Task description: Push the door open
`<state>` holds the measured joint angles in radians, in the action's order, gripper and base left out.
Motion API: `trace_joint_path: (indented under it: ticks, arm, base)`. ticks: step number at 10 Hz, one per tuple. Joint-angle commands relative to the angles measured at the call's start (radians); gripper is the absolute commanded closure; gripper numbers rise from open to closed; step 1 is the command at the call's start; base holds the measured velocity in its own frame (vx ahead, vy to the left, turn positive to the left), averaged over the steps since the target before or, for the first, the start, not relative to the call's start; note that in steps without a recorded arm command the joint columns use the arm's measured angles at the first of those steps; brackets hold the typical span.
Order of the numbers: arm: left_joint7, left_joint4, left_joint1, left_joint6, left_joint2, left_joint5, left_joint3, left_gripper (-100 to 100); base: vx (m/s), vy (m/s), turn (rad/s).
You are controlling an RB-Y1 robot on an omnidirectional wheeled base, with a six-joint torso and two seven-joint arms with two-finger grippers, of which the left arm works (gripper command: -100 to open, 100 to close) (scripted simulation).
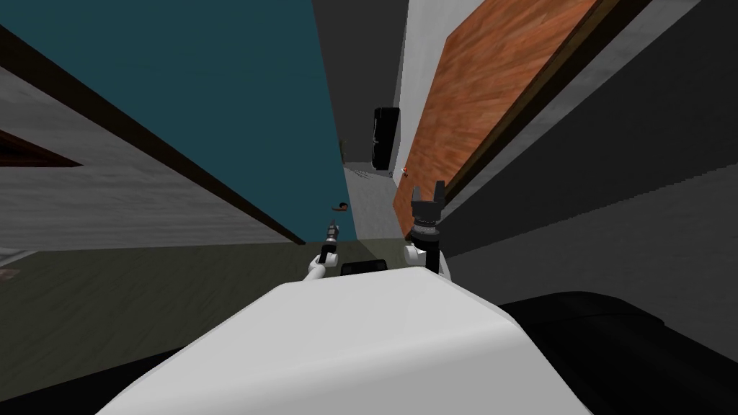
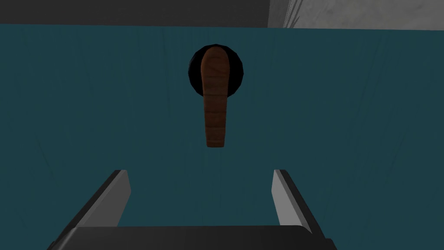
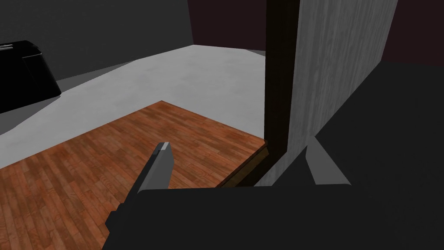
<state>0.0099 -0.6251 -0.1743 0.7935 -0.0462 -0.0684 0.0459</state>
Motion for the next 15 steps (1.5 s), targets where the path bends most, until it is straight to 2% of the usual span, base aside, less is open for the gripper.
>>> trace_joint_path:
  ticks: [1,2,3,6,9,11,12,13,15]
  arm:
    - [-0.002,0.030,-0.013,0.007,0.003,-0.001,0.001,-100]
    - [-0.001,0.012,-0.004,0.001,0.002,0.000,0.001,-100]
    - [-0.002,0.015,-0.005,0.003,-0.007,-0.001,-0.002,-100]
    - [-0.004,0.020,-0.007,0.004,-0.013,-0.004,-0.007,-100]
    - [-0.005,0.024,-0.008,0.006,-0.009,-0.006,-0.012,-100]
    - [-0.007,0.027,-0.009,0.007,0.000,-0.008,-0.016,-100]
    - [-0.006,0.026,-0.009,0.007,-0.003,-0.007,-0.015,-100]
    - [-0.006,0.026,-0.009,0.007,-0.003,-0.007,-0.015,100]
    - [-0.006,0.026,-0.009,0.007,-0.003,-0.007,-0.015,100]
  base:
    - [0.053,0.028,-0.016]
    - [0.026,0.013,-0.004]
    - [0.119,0.030,-0.019]
    - [0.190,-0.009,-0.026]
    - [0.197,-0.013,-0.023]
    - [0.196,0.002,-0.026]
    - [0.089,0.000,-0.003]
    - [-0.013,0.001,0.004]
    - [-0.022,0.006,-0.010]
